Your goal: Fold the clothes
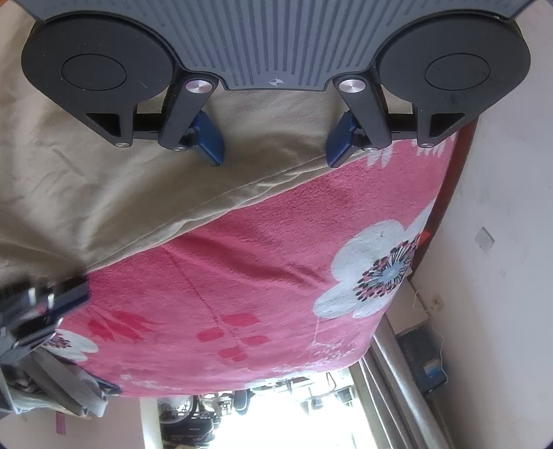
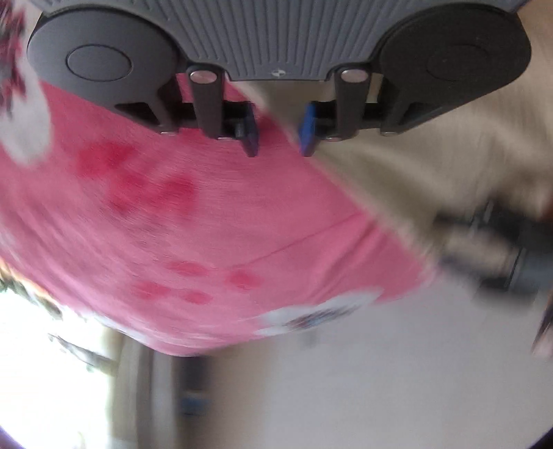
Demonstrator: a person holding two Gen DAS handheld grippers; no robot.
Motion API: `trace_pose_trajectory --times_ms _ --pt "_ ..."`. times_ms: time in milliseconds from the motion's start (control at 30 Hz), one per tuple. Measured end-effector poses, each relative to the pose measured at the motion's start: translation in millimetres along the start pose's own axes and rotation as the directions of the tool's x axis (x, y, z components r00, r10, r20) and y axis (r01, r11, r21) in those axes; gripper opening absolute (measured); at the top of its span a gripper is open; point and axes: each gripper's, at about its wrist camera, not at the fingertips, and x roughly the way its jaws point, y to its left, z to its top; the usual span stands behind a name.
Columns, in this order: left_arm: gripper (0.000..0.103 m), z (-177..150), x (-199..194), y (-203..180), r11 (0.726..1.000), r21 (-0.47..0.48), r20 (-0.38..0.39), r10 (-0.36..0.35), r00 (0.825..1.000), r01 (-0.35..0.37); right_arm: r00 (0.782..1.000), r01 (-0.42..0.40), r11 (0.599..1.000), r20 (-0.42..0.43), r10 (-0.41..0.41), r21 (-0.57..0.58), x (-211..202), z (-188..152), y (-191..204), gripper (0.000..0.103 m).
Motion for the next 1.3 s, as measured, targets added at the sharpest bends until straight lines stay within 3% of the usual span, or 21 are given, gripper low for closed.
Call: trace_pose_trajectory --times_ms 33,167,300,433,567,667,900,1033,1133,1233,1300 --pt "0.067 0.9 -0.4 -0.5 1.0 0.003 -0.001 0.002 1.0 -0.002 0.999 0.042 0.997 0.012 -0.042 0.058 -8.6 -0.4 -11.2 0.029" --pt "0.066 6.8 -4.0 -1.0 1.0 0.006 -0.008 0.012 1.0 -0.012 0.996 0.08 0.967 0.028 -0.089 0.24 -67.0 -13.6 -56.9 0.029" --pt "0.066 18.5 -12.2 2.2 1.0 -0.019 0.019 0.017 1.0 -0.017 0.973 0.23 0.953 -0.017 -0.231 0.199 -138.7 -47.6 -73.2 0.029" --pt "0.065 35.0 -20.6 -4.5 0.998 -0.036 0.064 -0.044 0.997 0.046 0.906 0.422 0.893 -0.075 -0.416 0.154 -194.7 -88.0 -84.0 0.029" --pt "0.065 45.3 -13.7 -29.0 0.992 0.005 0.057 -0.128 0.99 0.128 0.8 0.6 0.784 -0.131 -0.586 0.158 -217.5 -123.6 -97.7 0.029" --pt "0.065 46.9 -7.0 -46.5 0.986 0.034 0.047 -0.162 0.986 0.161 0.779 0.627 0.753 -0.124 -0.615 0.201 -223.9 -135.5 -107.3 0.029" --pt "0.065 44.3 5.7 -59.8 0.984 0.027 0.013 -0.177 0.984 0.177 0.767 0.638 0.727 -0.117 -0.631 0.256 -202.5 -131.0 -148.5 0.028" --pt "0.065 41.8 4.1 -54.8 0.986 0.014 0.01 -0.165 0.986 0.165 0.815 0.524 0.689 -0.06 -0.576 0.5 -228.4 -125.5 -171.9 0.028" --pt "0.065 39.4 3.3 -51.7 0.987 0.005 0.006 -0.163 0.987 0.163 0.825 0.44 0.601 -0.034 -0.565 0.667 -259.6 -136.2 -184.6 0.028" --pt "0.065 37.2 2.7 -48.8 0.987 -0.002 0.003 -0.162 0.987 0.162 0.798 0.454 0.472 -0.109 -0.593 0.755 -282.3 -167.8 -190.0 0.028" --pt "0.066 37.3 4.4 -48.5 0.986 0.006 -0.003 -0.166 0.986 0.166 0.786 0.488 0.412 -0.181 -0.592 0.77 -283.1 -187.7 -198.4 0.029"
